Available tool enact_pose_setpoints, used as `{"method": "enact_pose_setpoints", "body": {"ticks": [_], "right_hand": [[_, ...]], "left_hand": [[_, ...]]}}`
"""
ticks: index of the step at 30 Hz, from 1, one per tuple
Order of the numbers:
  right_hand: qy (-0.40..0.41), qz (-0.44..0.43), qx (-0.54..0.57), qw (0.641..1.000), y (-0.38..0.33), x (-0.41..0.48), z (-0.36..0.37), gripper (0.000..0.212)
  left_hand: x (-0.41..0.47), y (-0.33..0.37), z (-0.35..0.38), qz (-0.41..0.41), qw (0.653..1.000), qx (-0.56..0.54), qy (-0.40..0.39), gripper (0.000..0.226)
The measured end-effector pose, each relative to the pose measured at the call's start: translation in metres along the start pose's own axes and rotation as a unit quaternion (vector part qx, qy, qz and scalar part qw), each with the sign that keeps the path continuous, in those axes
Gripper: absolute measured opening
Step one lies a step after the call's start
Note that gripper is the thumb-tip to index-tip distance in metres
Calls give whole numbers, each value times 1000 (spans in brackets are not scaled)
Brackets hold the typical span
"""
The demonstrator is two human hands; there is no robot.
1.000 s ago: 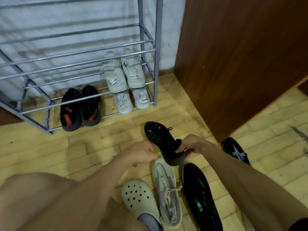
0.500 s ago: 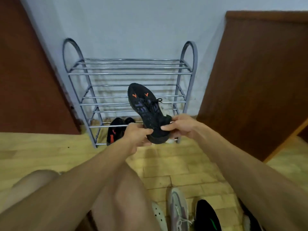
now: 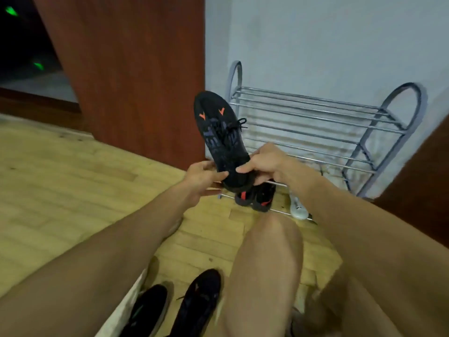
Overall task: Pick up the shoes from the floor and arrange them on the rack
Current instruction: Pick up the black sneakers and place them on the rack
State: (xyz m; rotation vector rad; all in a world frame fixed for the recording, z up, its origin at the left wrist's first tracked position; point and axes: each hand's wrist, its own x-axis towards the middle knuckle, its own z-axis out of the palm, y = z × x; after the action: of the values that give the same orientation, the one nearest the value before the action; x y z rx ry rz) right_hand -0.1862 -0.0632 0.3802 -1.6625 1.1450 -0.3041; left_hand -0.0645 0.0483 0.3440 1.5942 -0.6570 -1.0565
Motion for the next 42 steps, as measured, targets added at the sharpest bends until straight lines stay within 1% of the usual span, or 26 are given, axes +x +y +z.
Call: {"method": "enact_pose_setpoints", "body": {"ticks": [3,6,10,13,14,16,18,20,21,23,25,28,30,32,34,36,38,39,40,42], "right_hand": [[-21,44,43,998,17,11,53,38],[-59,101,85,990,35,23,101,50],[-53,152,110,981,62,44,150,53],[-75,196,123,970,92,59,185,53],[-84,209,135,965,101,62,195,53],[-95,238,153,954,121,66,211,53],[-112,263,146,947,141,68,216,53],[-129,276,112,946,157,73,214,53],[-139,279,95,946,164,75,211,53],[-157,279,69,945,173,79,204,57],[-158,280,58,945,179,82,198,59],[-158,283,58,944,187,81,193,57],[-160,284,61,943,191,79,193,57],[-167,289,66,940,195,74,193,56],[-172,296,66,937,198,70,191,54],[-172,301,63,936,199,66,189,55],[-168,301,57,937,199,64,186,58],[-166,302,54,937,198,62,183,60],[-166,303,54,937,197,60,181,62],[-164,304,59,936,192,55,177,61]], "left_hand": [[2,-43,-35,-18,999,-11,26,49],[2,-96,-69,-42,998,11,56,52],[1,-172,-104,-146,983,58,92,49],[-2,-229,-118,-226,967,67,94,48],[-3,-246,-119,-248,962,72,92,42],[-5,-277,-114,-283,950,103,79,24],[-8,-302,-102,-296,939,170,42,22],[-8,-326,-89,-300,916,264,-40,27],[-9,-337,-82,-305,898,304,-83,34],[-10,-356,-72,-334,868,341,-135,56],[-13,-371,-63,-335,844,386,-160,68],[-25,-394,-58,-336,796,472,-174,72],[-34,-404,-58,-342,785,492,-158,76],[-39,-407,-57,-340,790,493,-133,79],[-40,-408,-54,-347,802,474,-109,73],[-43,-406,-52,-373,828,409,-96,63],[-48,-404,-50,-395,866,290,-104,54],[-51,-399,-50,-399,877,242,-116,52],[-53,-395,-51,-397,883,218,-124,51],[-54,-385,-57,-386,890,213,-120,53]]}}
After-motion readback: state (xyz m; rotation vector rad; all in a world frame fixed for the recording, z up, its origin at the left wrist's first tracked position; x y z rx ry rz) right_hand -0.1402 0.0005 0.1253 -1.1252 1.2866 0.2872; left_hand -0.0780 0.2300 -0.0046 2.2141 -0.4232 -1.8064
